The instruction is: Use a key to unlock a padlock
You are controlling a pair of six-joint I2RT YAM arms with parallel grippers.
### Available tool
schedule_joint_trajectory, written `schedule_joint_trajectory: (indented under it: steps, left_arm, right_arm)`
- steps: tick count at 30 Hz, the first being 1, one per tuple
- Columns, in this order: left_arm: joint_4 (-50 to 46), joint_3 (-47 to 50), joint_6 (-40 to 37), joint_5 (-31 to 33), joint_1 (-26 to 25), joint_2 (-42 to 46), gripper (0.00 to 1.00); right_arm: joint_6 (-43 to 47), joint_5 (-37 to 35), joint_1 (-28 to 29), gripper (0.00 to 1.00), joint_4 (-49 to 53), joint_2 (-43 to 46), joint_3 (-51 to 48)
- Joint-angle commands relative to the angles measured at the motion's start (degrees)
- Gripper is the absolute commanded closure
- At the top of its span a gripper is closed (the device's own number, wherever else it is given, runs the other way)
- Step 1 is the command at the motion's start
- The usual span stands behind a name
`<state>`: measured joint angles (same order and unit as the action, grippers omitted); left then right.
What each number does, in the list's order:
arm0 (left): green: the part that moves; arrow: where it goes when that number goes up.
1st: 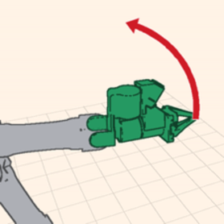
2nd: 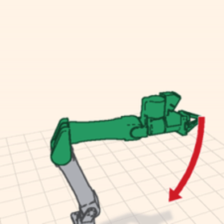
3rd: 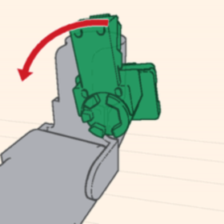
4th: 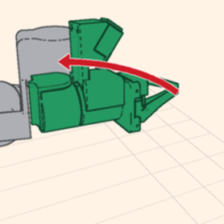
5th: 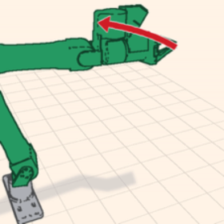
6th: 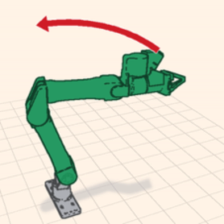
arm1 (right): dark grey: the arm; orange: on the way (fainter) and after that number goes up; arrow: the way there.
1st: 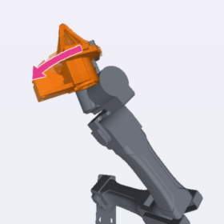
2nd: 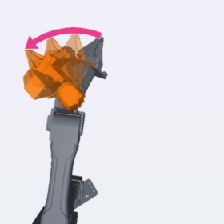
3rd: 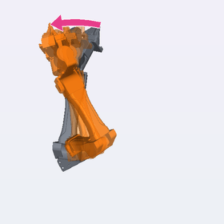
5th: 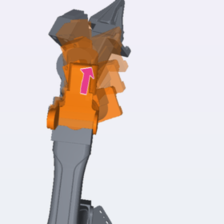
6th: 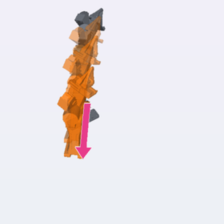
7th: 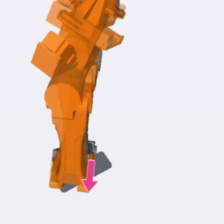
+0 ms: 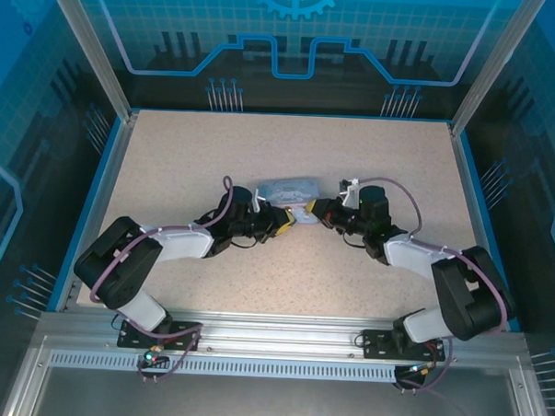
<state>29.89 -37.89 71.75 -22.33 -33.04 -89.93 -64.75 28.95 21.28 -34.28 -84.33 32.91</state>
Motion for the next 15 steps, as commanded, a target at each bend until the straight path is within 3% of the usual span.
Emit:
schedule_joint_trajectory:
  steps: [1, 8, 15]
  left_arm:
    - [-1.5, -1.1, -1.6, -3.6, 0.0, 2.0, 1.0]
    - [2.3, -1.5, 0.7, -5.3, -0.1, 2.4, 1.0]
    - [9.9, 0.6, 6.8, 0.1, -0.1, 3.7, 1.0]
  right_arm:
    - [-0.8, 2.6, -1.9, 1.0, -5.5, -4.1, 1.7]
    - [-6.6, 5.2, -3.4, 1.0, -15.4, -10.8, 1.7]
    - [-9.2, 5.5, -3.8, 1.0, -13.1, -5.7, 1.6]
